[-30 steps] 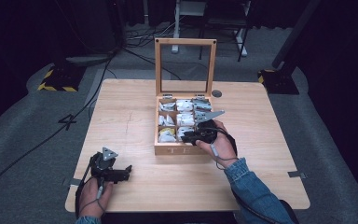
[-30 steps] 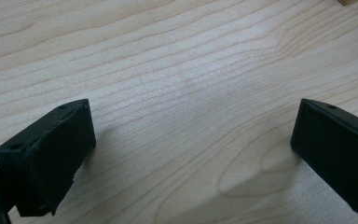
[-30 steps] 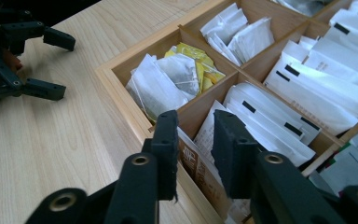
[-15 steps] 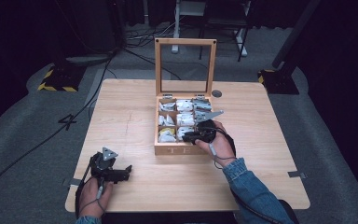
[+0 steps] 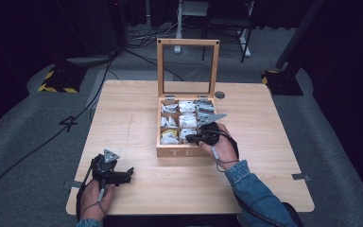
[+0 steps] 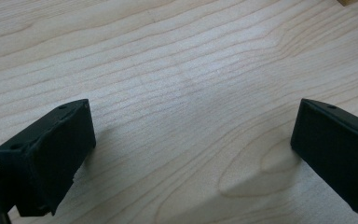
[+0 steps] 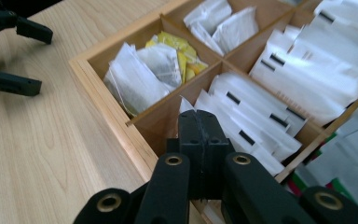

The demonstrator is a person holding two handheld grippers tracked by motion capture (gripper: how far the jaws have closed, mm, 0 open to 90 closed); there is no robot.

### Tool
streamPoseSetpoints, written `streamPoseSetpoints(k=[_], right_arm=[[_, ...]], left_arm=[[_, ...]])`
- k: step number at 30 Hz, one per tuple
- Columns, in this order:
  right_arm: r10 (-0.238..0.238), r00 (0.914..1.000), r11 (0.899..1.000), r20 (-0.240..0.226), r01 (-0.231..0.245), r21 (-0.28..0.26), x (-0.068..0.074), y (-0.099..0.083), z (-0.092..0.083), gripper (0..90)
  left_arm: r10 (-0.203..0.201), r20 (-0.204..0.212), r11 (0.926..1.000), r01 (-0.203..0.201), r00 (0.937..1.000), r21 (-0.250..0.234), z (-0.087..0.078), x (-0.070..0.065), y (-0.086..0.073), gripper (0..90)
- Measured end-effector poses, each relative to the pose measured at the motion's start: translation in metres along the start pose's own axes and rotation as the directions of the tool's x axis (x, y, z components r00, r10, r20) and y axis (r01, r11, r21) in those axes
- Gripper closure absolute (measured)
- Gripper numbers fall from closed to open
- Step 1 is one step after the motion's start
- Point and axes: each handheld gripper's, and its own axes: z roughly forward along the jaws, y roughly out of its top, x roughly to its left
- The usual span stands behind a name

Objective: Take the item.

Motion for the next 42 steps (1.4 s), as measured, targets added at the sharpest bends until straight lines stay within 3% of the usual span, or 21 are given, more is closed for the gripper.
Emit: streamPoseSetpoints(k=[4, 14, 28, 42], right_arm=[[-0.018, 0.9997, 0.999, 0.015, 0.018, -0.046, 0.002, 0.004, -0.010, 90.0], [-0.002, 1.0000, 0.986, 0.005, 0.003, -0.168, 0.004, 0.009, -0.034, 90.0], [0.014, 0.9993, 0.968, -0.033, -0.022, -0.250, 0.010, 0.013, -0.058, 90.0], [0.050, 0.9987, 0.950, 0.013, -0.043, -0.308, 0.004, 0.002, -0.095, 90.0]], left_arm=[[0.001, 0.000, 1.0000, -0.001, 1.0000, 0.000, 0.000, 0.000, 0.000, 0.1], [0.000, 0.001, 1.0000, 0.000, 1.0000, 0.000, 0.000, 0.000, 0.000, 0.1], [0.002, 0.000, 1.0000, -0.002, 1.0000, -0.001, 0.000, 0.000, 0.000, 0.1], [0.001, 0.005, 1.0000, -0.001, 1.0000, -0.001, 0.002, 0.000, 0.002, 0.0]])
